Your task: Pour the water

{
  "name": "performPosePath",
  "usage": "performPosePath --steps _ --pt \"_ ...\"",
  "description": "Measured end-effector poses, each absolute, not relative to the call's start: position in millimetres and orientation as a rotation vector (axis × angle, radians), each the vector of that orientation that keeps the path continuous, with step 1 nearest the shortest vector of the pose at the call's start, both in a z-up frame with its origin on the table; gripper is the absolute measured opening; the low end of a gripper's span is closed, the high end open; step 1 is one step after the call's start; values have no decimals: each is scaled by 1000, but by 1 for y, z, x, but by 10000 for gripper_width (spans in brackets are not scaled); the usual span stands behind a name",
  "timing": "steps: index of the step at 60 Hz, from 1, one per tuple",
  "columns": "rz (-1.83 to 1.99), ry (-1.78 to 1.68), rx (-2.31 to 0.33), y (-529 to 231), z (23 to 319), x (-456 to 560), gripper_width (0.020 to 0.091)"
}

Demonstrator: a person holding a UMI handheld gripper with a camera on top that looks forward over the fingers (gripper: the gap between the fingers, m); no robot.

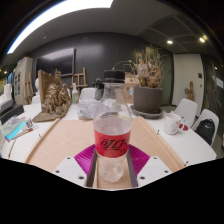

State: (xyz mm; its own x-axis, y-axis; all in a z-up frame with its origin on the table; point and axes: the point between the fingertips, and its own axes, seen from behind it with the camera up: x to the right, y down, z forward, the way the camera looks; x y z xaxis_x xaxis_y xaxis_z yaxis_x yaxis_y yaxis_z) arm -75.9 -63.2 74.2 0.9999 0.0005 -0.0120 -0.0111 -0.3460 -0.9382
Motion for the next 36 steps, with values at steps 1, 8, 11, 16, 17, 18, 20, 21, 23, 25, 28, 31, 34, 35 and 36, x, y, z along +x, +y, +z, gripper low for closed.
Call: performPosePath --steps 1,8,11,16,17,18,20,21,23,25,28,31,34,35,36 --pt "8 3 -1923 -63 74 -76 506" --pt "10 -40 -1912 -62 74 -82 384" --pt "10 -44 -1914 -64 73 -84 335" --pt "-4 -48 -1918 -64 72 -82 263" --pt "-7 -49 -1920 -64 72 -83 262" --pt "-8 -52 -1922 -64 72 -83 262" --pt "-9 -56 -1927 -64 72 -84 261" --pt "-8 -57 -1930 -64 71 -84 261" --pt "-3 -65 -1937 -64 72 -86 261" --pt "-8 -62 -1934 -63 76 -84 261" --pt "-3 -70 -1930 -61 84 -84 262" --pt "17 -63 -1915 -57 97 -84 261" --pt "37 -56 -1904 -52 112 -85 261" --pt "46 -51 -1899 -50 119 -85 261" --pt "59 -45 -1892 -47 125 -86 260"
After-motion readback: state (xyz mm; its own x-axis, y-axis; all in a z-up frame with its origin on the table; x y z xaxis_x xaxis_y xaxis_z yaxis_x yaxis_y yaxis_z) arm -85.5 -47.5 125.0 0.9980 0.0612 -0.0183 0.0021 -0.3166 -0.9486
